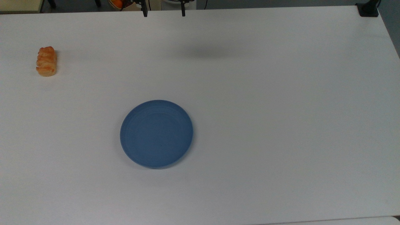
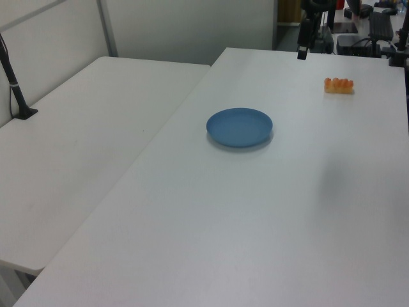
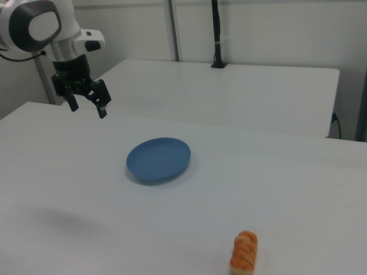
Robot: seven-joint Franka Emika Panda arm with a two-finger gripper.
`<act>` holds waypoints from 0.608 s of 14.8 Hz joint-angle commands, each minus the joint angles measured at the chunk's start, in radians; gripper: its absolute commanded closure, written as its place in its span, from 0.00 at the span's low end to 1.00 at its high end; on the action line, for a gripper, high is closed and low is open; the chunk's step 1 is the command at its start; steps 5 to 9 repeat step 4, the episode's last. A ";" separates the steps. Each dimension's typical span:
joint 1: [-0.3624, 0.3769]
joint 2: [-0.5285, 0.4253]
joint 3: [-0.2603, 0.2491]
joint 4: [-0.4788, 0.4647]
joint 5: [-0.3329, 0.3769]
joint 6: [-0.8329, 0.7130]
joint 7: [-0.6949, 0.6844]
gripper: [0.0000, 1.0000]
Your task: Put the bread on the table
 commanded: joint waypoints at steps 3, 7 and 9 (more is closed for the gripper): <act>0.042 -0.003 -0.037 -0.021 -0.012 0.032 -0.020 0.00; 0.042 -0.003 -0.037 -0.021 -0.012 0.030 -0.020 0.00; 0.042 -0.003 -0.037 -0.021 -0.012 0.030 -0.020 0.00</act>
